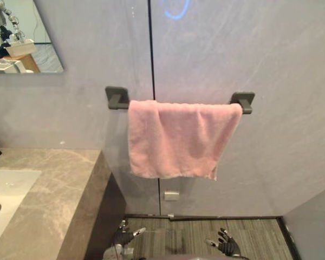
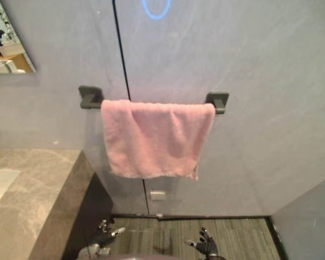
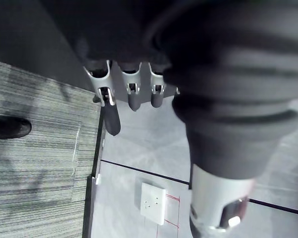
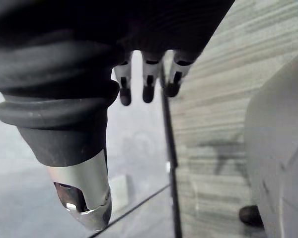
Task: Organize washtable
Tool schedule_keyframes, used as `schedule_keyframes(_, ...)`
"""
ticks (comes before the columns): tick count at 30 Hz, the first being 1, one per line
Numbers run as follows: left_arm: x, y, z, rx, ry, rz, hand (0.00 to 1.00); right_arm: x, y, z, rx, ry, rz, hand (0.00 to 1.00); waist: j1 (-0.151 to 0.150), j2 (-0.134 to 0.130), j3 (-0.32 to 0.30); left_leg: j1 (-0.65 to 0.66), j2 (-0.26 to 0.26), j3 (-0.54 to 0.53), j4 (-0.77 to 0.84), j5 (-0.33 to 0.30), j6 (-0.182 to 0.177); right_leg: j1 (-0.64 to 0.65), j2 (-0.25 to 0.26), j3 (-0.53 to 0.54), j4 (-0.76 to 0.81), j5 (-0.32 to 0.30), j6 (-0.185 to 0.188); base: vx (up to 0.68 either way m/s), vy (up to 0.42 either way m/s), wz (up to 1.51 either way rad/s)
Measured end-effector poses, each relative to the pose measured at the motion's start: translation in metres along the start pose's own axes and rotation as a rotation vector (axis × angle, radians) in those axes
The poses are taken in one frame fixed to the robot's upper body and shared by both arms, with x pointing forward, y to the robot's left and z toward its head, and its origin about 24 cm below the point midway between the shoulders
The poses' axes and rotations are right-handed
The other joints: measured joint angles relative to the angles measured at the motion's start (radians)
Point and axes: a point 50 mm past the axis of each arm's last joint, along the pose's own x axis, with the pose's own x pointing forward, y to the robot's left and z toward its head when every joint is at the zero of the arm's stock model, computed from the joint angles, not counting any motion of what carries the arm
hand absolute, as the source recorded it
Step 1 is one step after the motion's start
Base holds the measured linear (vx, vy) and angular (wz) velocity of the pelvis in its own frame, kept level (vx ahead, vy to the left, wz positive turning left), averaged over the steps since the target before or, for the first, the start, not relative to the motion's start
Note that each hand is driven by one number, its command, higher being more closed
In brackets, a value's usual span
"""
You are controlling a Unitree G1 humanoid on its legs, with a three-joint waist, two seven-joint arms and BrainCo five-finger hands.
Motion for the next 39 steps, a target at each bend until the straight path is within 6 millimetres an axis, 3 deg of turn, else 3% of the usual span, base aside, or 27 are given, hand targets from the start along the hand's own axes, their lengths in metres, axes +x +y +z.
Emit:
schedule_keyframes(3,0.001,0.004,-0.003,-0.011,0.02,0.017,0.0,0.004,0.002,0.006,-0.005,-0.008,0.005,0.0,0.006,-0.003,0.006,0.0,0.003,0.024,0.0,-0.012,0.001,-0.019,0.001,0.023,0.017,-0.004,0.002,-0.01,0.001,-0.25)
schedule_keyframes(6,0.002,0.008,-0.002,0.003,0.02,0.025,0.0,0.009,0.007,0.011,-0.011,-0.01,0.009,0.0,0.007,-0.018,0.02,-0.021,0.001,0.048,0.005,-0.018,0.0,-0.094,-0.011,0.054,0.12,-0.048,0.017,-0.03,-0.014,-0.23)
schedule_keyframes(9,0.005,0.01,0.006,0.05,0.005,0.031,0.0,0.01,0.01,0.013,-0.015,-0.007,0.013,0.0,0.029,-0.031,0.044,-0.036,-0.005,0.045,0.007,-0.018,0.001,-0.123,-0.017,0.068,0.16,-0.068,0.022,0.01,-0.003,0.02)
schedule_keyframes(11,0.007,0.01,0.009,0.069,-0.002,0.034,0.0,0.01,0.01,0.013,-0.017,-0.007,0.013,0.0,0.031,-0.034,0.045,-0.052,-0.005,0.005,0.007,-0.018,0.001,-0.125,-0.025,0.06,0.172,-0.07,0.025,0.05,0.001,0.38)
schedule_keyframes(14,0.009,0.005,0.011,0.076,-0.002,0.022,0.0,0.01,0.007,0.013,-0.021,-0.007,0.009,0.0,0.028,-0.016,0.041,-0.069,0.012,-0.067,0.012,-0.013,0.003,-0.14,0.002,0.117,0.266,-0.072,0.022,0.07,-0.018,0.74)
schedule_keyframes(16,0.01,0.005,0.012,0.076,-0.001,0.023,0.0,0.011,0.009,0.015,-0.027,-0.011,0.017,0.0,0.035,-0.02,0.038,-0.091,0.017,-0.084,0.041,-0.008,0.0,-0.141,0.013,0.145,0.277,-0.08,0.009,0.08,-0.064,0.54)
schedule_keyframes(17,0.011,0.005,0.014,0.077,-0.006,0.026,0.0,0.012,0.013,0.019,-0.045,-0.019,0.032,0.0,0.055,-0.025,0.034,-0.109,0.019,-0.088,0.058,-0.009,-0.001,-0.141,0.019,0.162,0.264,-0.089,-0.002,0.04,-0.088,0.23)
schedule_keyframes(19,0.011,0.005,0.015,0.076,-0.009,0.035,0.0,0.019,0.023,0.038,-0.075,-0.07,0.069,0.0,0.057,-0.021,0.032,-0.161,0.023,-0.102,0.093,-0.007,-0.005,-0.141,0.022,0.153,0.206,-0.112,0.0,0.01,-0.104,0.19)
schedule_keyframes(20,0.012,0.005,0.016,0.077,-0.01,0.038,0.0,0.021,0.026,0.044,-0.083,-0.085,0.079,0.0,0.055,-0.024,0.031,-0.179,0.024,-0.109,0.106,-0.006,-0.007,-0.141,0.023,0.147,0.192,-0.118,-0.007,-0.07,-0.125,0.48)
schedule_keyframes(21,0.014,-0.002,0.019,0.068,-0.012,0.025,0.0,0.024,0.028,0.053,-0.092,-0.112,0.083,0.0,0.053,0.004,0.044,-0.228,0.031,-0.135,0.152,-0.005,-0.008,-0.14,0.033,0.104,0.175,-0.124,-0.021,-0.1,-0.101,0.57)
schedule_keyframes(23,0.015,-0.009,0.019,0.055,-0.013,0.013,0.0,0.024,0.021,0.051,-0.102,-0.105,0.058,0.0,0.052,0.045,0.055,-0.261,0.045,-0.133,0.156,0.02,-0.013,-0.141,0.044,0.043,0.183,-0.124,-0.038,-0.16,-0.098,0.91)
schedule_keyframes(24,0.014,-0.013,0.017,0.047,-0.006,0.007,0.0,0.024,0.017,0.048,-0.104,-0.094,0.047,0.0,0.051,0.06,0.051,-0.269,0.062,-0.063,0.145,0.008,-0.004,-0.151,0.046,-0.01,0.166,-0.114,-0.059,-0.17,-0.074,0.92)
schedule_keyframes(26,0.015,-0.012,0.02,0.05,-0.012,0.008,0.0,0.024,0.013,0.042,-0.102,-0.062,0.032,0.0,0.046,0.057,0.053,-0.311,0.1,0.083,0.289,-0.008,0.01,-0.151,0.019,-0.064,0.164,-0.111,-0.063,-0.09,-0.056,0.81)
schedule_keyframes(27,0.015,-0.011,0.018,0.05,-0.008,0.01,0.0,0.023,0.009,0.039,-0.104,-0.052,0.021,0.0,0.044,0.056,0.052,-0.311,0.099,0.11,0.336,-0.023,0.005,-0.149,0.008,-0.078,0.165,-0.111,-0.063,-0.04,-0.038,0.89)
schedule_keyframes(29,0.014,-0.01,0.014,0.052,0.011,0.012,0.0,0.023,-0.001,0.035,-0.118,-0.034,-0.003,0.0,0.017,0.056,0.052,-0.304,0.098,0.147,0.459,-0.136,-0.002,-0.144,-0.017,-0.142,0.176,-0.11,-0.061,-0.04,0.04,0.83)
schedule_keyframes(31,0.014,-0.009,0.013,0.048,0.02,0.014,0.0,0.022,-0.005,0.032,-0.102,-0.019,-0.017,0.0,0.008,0.064,0.051,-0.297,0.101,0.163,0.462,-0.174,0.008,-0.129,-0.01,-0.176,0.18,-0.106,-0.051,-0.01,0.093,0.66)
schedule_keyframes(33,0.013,-0.004,0.01,0.056,0.026,0.024,0.0,0.022,-0.002,0.029,-0.084,-0.005,-0.015,0.0,0.0,0.039,0.049,-0.25,0.071,0.166,0.357,-0.153,0.021,-0.105,-0.013,-0.196,0.136,-0.094,-0.031,-0.04,0.073,0.51)
schedule_keyframes(35,0.012,0.004,0.005,0.083,0.052,0.037,0.0,0.022,0.002,0.026,-0.074,0.008,-0.005,0.0,0.001,0.006,0.038,-0.143,0.0,0.159,0.087,-0.005,0.032,-0.074,-0.023,-0.205,0.056,-0.054,-0.024,-0.09,0.09,0.25)
schedule_keyframes(37,0.012,0.004,0.001,0.094,0.077,0.031,0.0,0.022,0.0,0.025,-0.073,0.015,-0.01,0.0,-0.007,0.019,0.047,-0.112,-0.017,0.132,0.001,0.044,0.038,-0.059,-0.019,-0.229,0.041,-0.049,-0.022,-0.12,0.068,0.36)
schedule_keyframes(39,0.011,0.004,-0.001,0.091,0.084,0.033,0.0,0.021,-0.003,0.019,-0.067,0.038,-0.021,0.0,-0.002,0.032,0.049,-0.108,-0.019,0.107,-0.002,0.051,0.043,-0.048,-0.017,-0.236,0.042,-0.05,-0.027,-0.12,0.022,0.26)
